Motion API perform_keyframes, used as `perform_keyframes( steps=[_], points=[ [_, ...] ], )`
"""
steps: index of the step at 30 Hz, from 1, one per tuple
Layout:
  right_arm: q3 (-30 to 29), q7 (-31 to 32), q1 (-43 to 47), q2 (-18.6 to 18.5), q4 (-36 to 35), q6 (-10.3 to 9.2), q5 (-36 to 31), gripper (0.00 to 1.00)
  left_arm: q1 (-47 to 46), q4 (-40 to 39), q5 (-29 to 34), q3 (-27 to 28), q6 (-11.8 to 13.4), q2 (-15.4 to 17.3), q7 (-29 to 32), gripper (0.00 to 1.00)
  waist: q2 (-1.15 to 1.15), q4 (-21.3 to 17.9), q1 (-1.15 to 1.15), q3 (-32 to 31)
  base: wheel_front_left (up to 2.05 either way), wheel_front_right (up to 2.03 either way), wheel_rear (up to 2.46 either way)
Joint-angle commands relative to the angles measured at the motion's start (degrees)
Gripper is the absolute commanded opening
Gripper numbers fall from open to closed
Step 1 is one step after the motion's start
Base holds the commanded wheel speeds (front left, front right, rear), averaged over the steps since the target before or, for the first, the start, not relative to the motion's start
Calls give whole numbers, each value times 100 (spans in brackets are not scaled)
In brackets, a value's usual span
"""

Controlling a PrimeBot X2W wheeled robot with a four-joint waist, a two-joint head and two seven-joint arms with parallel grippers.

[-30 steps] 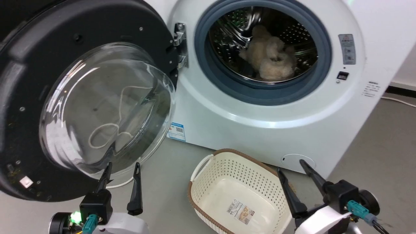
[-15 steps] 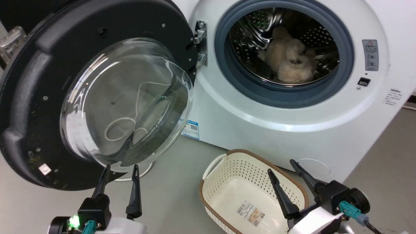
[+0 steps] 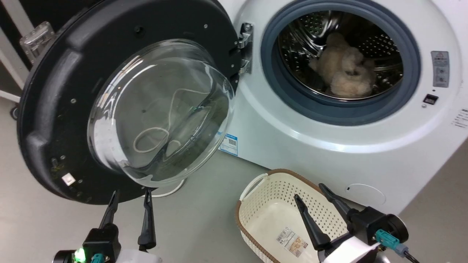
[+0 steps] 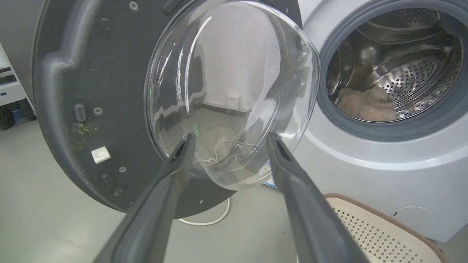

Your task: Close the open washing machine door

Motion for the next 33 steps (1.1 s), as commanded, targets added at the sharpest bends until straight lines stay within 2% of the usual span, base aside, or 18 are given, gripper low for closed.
perform_keyframes(
  steps=[1, 14, 15, 16, 17, 25, 28, 30, 33],
  points=[
    [43, -59, -100, -34, 36, 3, 43, 100, 81, -26, -32, 21, 53, 1, -64, 100, 0, 39, 0, 5, 0, 0, 0],
    [225, -215, -146, -63, 182, 4, 109, 100, 168, -95, -114, 3, 76, -5, -219, 100, 0, 370, 0, 34, 0, 0, 0],
    [233, -227, -144, -64, 191, 4, 115, 100, 169, -105, -129, 2, 70, -5, -231, 55, 0, 396, 0, 36, 0, 0, 0],
    [238, -239, -139, -65, 198, 4, 119, 100, 167, -120, -150, 0, 56, -6, -243, 17, 0, 421, 0, 38, 0, 0, 0],
    [243, -251, -131, -66, 204, 4, 123, 100, 157, -153, -171, -8, 24, -6, -255, 0, 0, 446, 0, 39, 0, 0, 0],
    [217, -346, -45, -77, 208, 4, 81, 100, -135, -845, -730, 392, -176, -9, -351, 0, 0, 646, 0, 138, 0, 0, 0],
    [169, -373, 6, -82, 179, 4, 39, 100, -457, -1087, -1078, 713, -482, 19, -387, 0, 0, 707, 0, 211, 0, 0, 0],
    [120, -385, 41, -90, 144, 4, 12, 100, -738, -1098, -1254, 914, -664, 217, -411, 0, 0, 751, 0, 268, 0, 0, 0],
    [90, -379, 77, -106, 72, 4, -28, 100, -1273, -942, -1712, 1223, -802, 592, -401, 0, 0, 750, 0, 392, 0, 0, 0]
  ],
)
